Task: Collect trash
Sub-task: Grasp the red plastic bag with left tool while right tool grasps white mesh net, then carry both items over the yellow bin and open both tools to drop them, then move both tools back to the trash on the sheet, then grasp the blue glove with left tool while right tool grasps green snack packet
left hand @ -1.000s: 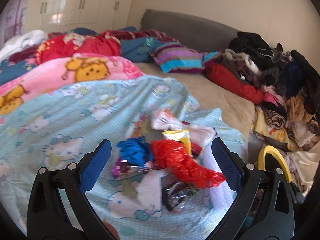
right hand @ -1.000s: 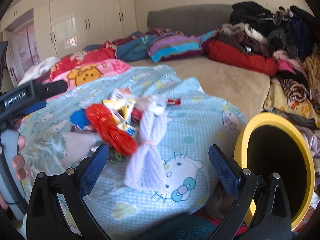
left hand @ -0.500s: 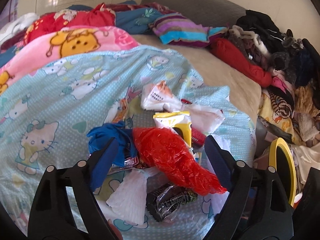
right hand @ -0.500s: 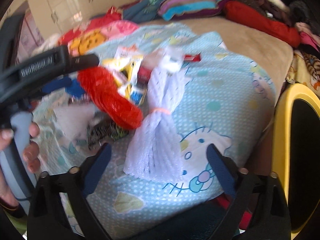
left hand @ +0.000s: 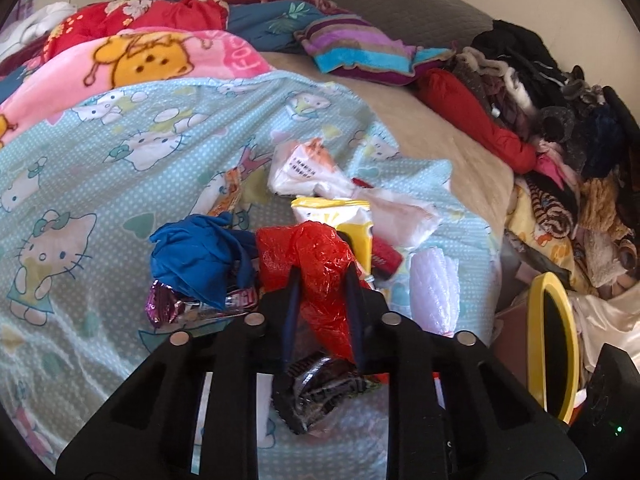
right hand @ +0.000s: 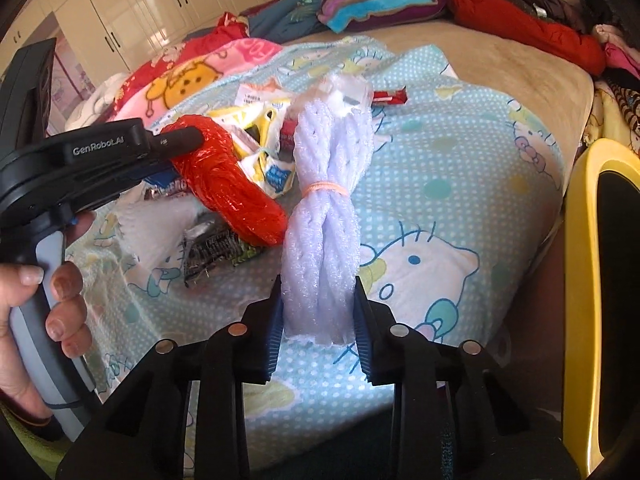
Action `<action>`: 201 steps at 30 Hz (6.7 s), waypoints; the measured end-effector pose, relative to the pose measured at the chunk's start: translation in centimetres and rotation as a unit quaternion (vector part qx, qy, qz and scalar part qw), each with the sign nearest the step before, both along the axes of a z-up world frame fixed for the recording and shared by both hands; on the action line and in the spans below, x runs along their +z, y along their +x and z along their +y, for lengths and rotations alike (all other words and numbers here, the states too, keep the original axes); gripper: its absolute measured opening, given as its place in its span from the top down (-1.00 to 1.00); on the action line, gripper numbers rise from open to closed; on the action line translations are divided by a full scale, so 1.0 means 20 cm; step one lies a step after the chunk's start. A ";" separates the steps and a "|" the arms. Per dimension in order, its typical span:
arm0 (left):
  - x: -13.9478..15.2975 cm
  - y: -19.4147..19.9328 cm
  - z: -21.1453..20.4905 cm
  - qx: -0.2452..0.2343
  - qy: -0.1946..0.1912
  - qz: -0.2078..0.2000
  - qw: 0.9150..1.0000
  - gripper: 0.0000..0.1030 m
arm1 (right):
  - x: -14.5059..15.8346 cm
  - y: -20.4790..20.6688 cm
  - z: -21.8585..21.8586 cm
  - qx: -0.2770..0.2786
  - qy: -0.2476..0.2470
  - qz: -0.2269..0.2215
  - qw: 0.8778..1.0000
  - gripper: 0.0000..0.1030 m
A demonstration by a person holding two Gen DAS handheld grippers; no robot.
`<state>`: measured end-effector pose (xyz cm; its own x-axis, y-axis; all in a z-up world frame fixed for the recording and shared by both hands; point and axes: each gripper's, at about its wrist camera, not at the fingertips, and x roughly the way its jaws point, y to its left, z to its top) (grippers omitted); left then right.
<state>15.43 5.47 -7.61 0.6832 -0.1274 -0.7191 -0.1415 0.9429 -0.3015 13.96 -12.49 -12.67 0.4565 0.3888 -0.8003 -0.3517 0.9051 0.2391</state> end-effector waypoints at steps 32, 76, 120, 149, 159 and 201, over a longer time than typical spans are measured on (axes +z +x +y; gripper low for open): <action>0.41 -0.24 -0.20 -0.052 0.019 -0.118 0.991 0.74 | 0.41 -0.17 -0.39 -0.078 0.041 -0.106 0.990 0.44; 0.32 -0.19 -1.15 -0.261 0.089 -0.116 0.954 0.73 | 0.42 -0.16 -1.21 -0.222 0.020 -0.091 0.971 0.44; 0.20 -0.09 -1.06 -0.205 0.080 -0.088 0.972 -0.72 | 0.32 -0.15 -1.24 -0.231 0.002 -0.074 0.970 -0.22; 0.36 -0.20 -0.42 -0.061 0.078 -0.132 0.986 -0.73 | 0.51 -0.23 -0.57 -0.118 0.031 -0.141 0.982 -0.36; 0.36 -0.22 -0.22 -0.022 0.074 -0.133 0.988 -0.73 | 0.54 -0.20 -0.31 -0.066 0.028 -0.148 0.986 -0.36; -0.02 -0.02 0.45 0.052 -0.022 -0.013 0.998 -0.14 | -0.05 0.16 0.43 0.049 -0.047 0.026 0.997 -0.33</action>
